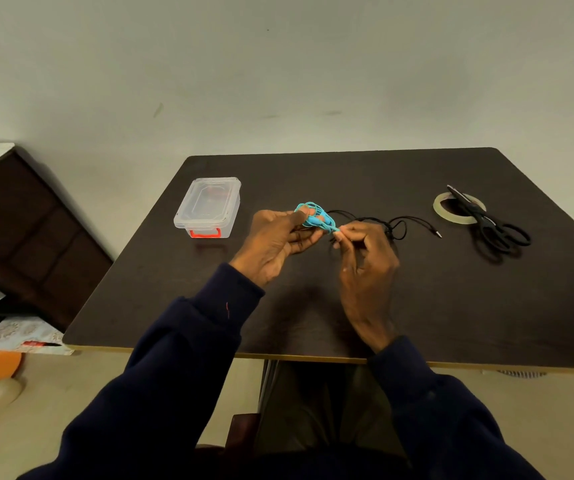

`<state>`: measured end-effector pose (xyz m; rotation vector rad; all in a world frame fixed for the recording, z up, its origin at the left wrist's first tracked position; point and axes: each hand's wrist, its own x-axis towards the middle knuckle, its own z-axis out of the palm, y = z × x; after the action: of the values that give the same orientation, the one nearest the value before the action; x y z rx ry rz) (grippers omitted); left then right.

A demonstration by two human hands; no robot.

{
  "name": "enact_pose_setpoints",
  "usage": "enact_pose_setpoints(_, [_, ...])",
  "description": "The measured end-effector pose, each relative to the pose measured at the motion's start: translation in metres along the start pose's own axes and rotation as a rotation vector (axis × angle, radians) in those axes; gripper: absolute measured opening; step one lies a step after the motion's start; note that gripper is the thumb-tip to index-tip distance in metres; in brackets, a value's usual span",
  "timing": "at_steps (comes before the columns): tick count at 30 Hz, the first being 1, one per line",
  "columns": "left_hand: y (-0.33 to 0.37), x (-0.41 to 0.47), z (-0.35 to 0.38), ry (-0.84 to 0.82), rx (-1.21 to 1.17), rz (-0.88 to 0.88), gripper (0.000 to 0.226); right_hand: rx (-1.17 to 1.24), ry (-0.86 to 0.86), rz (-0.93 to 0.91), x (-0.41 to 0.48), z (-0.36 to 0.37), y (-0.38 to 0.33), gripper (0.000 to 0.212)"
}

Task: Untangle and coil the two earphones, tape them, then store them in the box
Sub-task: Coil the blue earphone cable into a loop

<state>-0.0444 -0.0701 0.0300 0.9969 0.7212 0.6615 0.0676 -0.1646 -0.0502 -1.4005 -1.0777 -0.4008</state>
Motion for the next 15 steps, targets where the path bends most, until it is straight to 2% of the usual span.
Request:
enact_pose_setpoints(6, [-0.007, 0.001, -0.007, -0.082, 0.124, 0.091, 0.026, 0.096, -0.053, 0.066, 0.010, -0.003, -0.010, 0.018])
enact_pose_setpoints(12, [-0.012, 0.002, -0.003, 0.025, 0.500, 0.353, 0.028, 0.238, -0.010, 0.247, 0.013, -0.001, -0.014, 0.015])
enact_pose_setpoints(15, [-0.013, 0.003, -0.004, 0.048, 0.529, 0.335, 0.029, 0.311, 0.010, 0.285, 0.009, -0.001, -0.015, 0.014])
